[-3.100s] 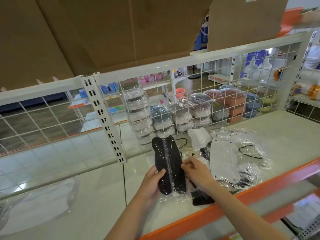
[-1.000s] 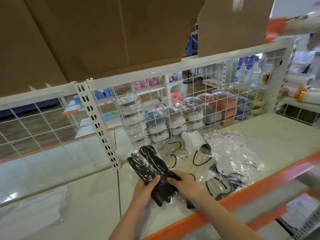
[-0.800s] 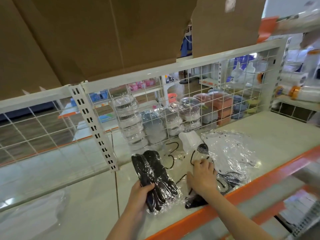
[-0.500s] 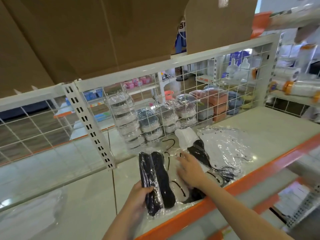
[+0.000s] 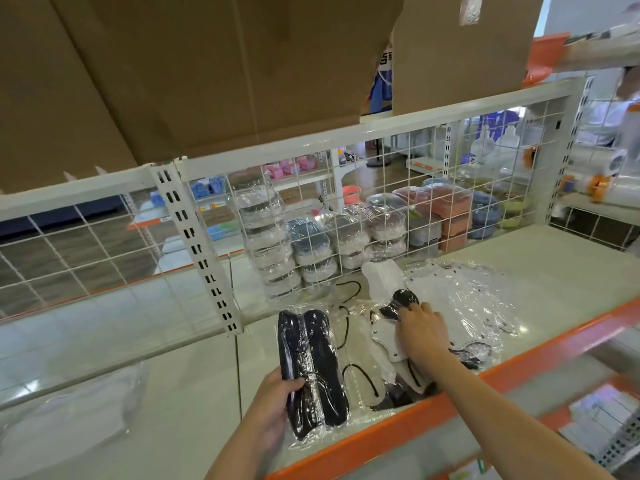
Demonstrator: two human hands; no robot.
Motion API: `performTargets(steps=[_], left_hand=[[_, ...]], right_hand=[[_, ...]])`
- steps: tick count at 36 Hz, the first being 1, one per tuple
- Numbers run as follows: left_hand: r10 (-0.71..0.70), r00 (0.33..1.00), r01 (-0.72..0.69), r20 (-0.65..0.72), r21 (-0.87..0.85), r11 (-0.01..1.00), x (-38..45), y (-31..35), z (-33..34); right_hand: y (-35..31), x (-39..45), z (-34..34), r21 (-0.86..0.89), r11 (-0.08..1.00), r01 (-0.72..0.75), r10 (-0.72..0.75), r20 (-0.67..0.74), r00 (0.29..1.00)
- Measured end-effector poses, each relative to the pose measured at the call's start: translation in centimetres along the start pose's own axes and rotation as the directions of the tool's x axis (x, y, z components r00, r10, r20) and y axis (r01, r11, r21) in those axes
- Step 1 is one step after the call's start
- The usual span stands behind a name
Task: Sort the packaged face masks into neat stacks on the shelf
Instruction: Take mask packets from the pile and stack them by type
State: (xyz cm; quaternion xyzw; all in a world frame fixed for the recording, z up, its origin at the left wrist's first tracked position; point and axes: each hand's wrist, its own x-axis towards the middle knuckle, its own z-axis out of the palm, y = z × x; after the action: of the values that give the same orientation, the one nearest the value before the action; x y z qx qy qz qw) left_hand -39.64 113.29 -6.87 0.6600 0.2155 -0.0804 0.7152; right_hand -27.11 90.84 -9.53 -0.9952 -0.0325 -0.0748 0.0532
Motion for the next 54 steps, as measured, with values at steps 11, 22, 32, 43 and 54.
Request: performTargets(steps=[11,22,32,43,54], left_hand=[[0.035,0.999,-0.035,-0.010,-0.019,0.999,0.3,-0.3,0.5],[0.131,0.988,-0.112,0.080,-0.203,0.973,0.0,-0.8,0.8],[0.243,0.969,-0.245,-0.033,-0.199,0.949,0.9,-0.8,-0.5],[0.570,0.813,-0.573,-0.120,0.011,0.820,0.0,1.0,-3.5],[0.422,0.814,-0.498,-0.399,-0.106,0.860,-0.8,0.3,-5.3]], right_hand=[[-3.7,-0.6,-1.1,0.187,0.975,0.124,-0.099,-0.138,0.986],[-9.2,-3.1,-4.7,0.821,0.570,0.034,-0.203,0.101,0.974],[-11.2,-3.7,-3.8,0.933,0.358,-0.048,-0.265,0.151,0.952],[-11.3,-4.5,-1.3,0.961,0.264,-0.082,-0.412,0.189,0.891],[-13.9,-6.5,0.7,0.948,0.226,-0.225,-0.490,0.310,0.815]])
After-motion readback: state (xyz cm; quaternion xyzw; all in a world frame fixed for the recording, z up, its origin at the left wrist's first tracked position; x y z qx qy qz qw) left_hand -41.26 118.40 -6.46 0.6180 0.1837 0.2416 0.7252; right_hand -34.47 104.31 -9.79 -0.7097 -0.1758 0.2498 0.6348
